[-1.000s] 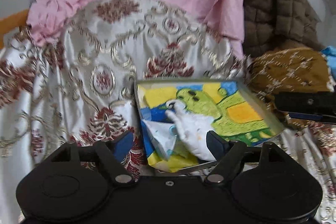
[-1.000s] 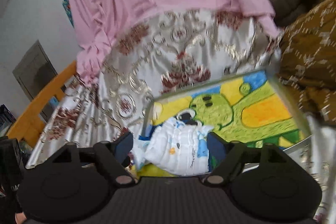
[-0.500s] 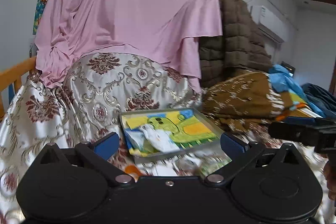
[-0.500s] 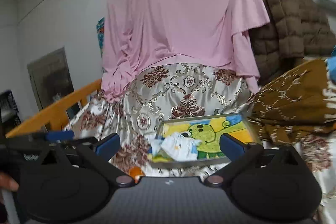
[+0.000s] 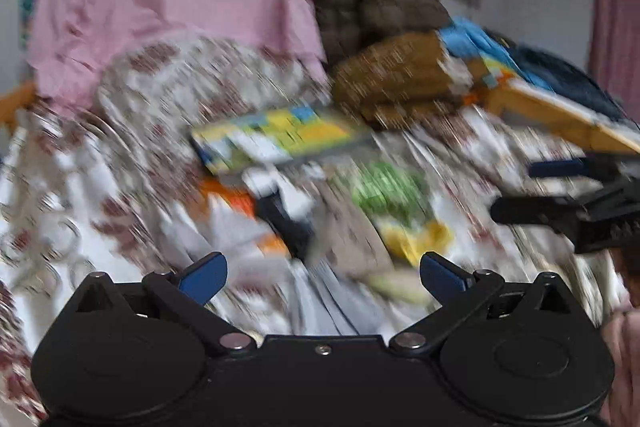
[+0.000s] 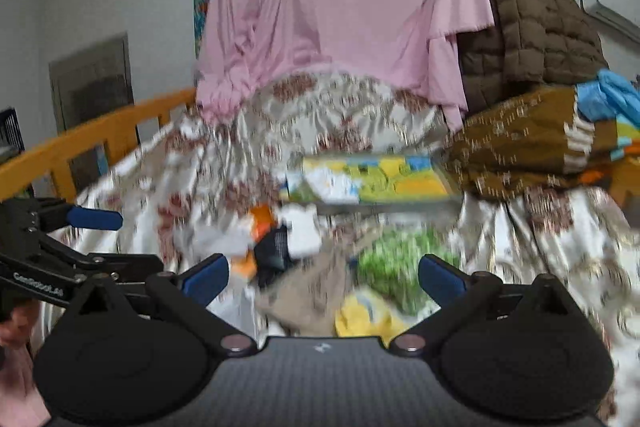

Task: Organize soft objects
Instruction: 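Release the items in the tray and move both tools back to the pile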

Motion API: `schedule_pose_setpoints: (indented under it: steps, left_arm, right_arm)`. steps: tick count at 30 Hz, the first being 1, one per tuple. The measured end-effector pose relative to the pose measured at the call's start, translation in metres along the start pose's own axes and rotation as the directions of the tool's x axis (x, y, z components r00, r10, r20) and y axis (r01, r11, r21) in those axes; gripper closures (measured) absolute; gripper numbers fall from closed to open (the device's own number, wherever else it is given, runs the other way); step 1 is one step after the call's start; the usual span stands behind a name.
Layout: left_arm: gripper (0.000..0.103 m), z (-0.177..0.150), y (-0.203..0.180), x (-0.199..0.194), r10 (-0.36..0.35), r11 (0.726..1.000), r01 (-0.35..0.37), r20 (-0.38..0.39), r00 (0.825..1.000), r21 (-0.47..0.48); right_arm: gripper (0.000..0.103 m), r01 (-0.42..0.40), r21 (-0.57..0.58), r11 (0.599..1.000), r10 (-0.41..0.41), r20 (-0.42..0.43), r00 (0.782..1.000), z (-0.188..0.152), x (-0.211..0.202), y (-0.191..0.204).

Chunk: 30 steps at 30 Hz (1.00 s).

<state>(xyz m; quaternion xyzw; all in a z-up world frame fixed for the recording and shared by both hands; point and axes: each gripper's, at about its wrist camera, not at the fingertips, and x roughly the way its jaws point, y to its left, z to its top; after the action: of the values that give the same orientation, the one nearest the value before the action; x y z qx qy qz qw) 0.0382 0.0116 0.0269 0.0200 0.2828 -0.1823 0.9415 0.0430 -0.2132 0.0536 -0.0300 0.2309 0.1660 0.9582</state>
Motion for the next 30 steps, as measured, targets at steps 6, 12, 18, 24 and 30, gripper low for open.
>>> schedule_pose_setpoints:
  steps: [6,12,18,24,30]
  left_arm:
    - [0.001,-0.019,-0.008,0.019,-0.089,0.993,0.100,-0.148,0.985,0.065]
    - [0.001,-0.032,-0.015,0.034,-0.106,0.984,0.135,-0.231,0.967,0.114]
    - [0.001,-0.040,-0.020,0.047,-0.122,0.976,0.168,-0.294,0.948,0.137]
    - [0.001,-0.047,-0.027,0.057,-0.130,0.968,0.194,-0.342,0.931,0.157]
    - [0.002,-0.049,-0.026,0.063,-0.146,0.969,0.208,-0.367,0.919,0.134]
  right_arm:
    - [0.000,0.037,0.066,0.997,-0.027,-0.142,0.990,-0.032,0.004,-0.008]
    - [0.000,0.063,0.101,0.993,-0.037,-0.244,0.969,-0.058,0.012,-0.022]
    - [0.000,0.051,0.103,0.993,-0.020,-0.288,0.957,-0.066,0.019,-0.022]
    - [0.000,0.008,0.092,0.996,0.022,-0.322,0.947,-0.067,0.031,-0.016]
    - [0.000,-0.013,0.082,0.997,0.038,-0.311,0.950,-0.063,0.040,-0.008]
